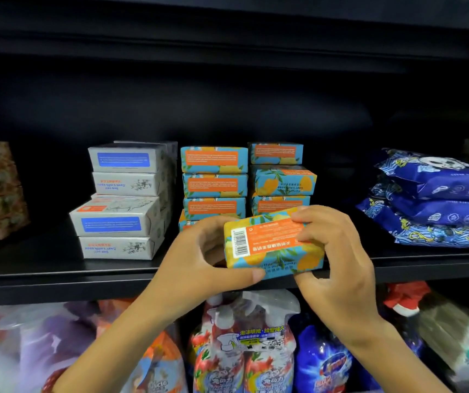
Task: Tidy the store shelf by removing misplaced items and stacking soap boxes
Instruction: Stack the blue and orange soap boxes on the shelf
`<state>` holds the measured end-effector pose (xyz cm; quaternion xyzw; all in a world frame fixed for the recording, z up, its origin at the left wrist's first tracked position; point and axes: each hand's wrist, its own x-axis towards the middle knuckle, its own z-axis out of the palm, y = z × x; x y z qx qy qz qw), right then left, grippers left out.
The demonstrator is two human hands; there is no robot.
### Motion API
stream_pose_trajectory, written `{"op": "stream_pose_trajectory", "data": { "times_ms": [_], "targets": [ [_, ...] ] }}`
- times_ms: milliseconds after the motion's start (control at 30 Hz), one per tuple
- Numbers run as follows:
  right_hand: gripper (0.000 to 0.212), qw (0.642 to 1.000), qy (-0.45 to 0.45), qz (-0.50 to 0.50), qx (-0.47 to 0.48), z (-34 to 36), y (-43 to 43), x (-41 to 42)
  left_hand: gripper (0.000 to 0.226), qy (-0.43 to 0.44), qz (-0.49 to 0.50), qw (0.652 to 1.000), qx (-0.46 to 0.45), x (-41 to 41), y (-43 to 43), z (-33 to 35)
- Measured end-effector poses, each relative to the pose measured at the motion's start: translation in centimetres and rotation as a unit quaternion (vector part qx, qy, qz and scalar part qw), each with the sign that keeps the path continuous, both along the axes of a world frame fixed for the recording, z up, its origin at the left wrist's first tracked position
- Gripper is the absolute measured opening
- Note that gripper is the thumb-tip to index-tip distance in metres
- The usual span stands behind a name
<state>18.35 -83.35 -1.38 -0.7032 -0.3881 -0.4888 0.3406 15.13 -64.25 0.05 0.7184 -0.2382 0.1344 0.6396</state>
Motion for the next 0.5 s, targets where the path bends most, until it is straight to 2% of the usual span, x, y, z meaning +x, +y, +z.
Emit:
{"op": "stream_pose_trajectory", "data": {
  "times_ms": [67, 133, 233, 333, 500],
  "targets": [
    [0.056, 0.998, 0.065, -0.007, -0.01, 0.0, -0.1, 0.1, 0.063, -0.021, 0.012, 1.0, -0.002, 0.0, 0.1, -0.1],
    [0.077, 0.987, 0.159, -0.008, -0.027, 0.1, -0.4, 0.2, 0.064, -0.054, 0.032, 0.998, 0.012, 0.0, 0.3, -0.2],
    [0.096, 0.944, 0.324, 0.042, -0.044, 0.7, -0.5, -0.3, 0.065, -0.104, 0.066, 0.991, 0.053, 0.0, 0.5, -0.3],
    [0.086, 0.905, 0.408, 0.121, 0.016, 1.3, -0.6, -0.6, 0.065, -0.145, 0.084, 0.981, 0.093, 0.1, 0.6, -0.4],
    [0.063, 0.91, 0.389, 0.135, 0.048, 2.3, -0.2, -0.6, 0.056, -0.225, 0.11, 0.96, 0.127, 0.2, 0.6, -0.9]
  ]
}}
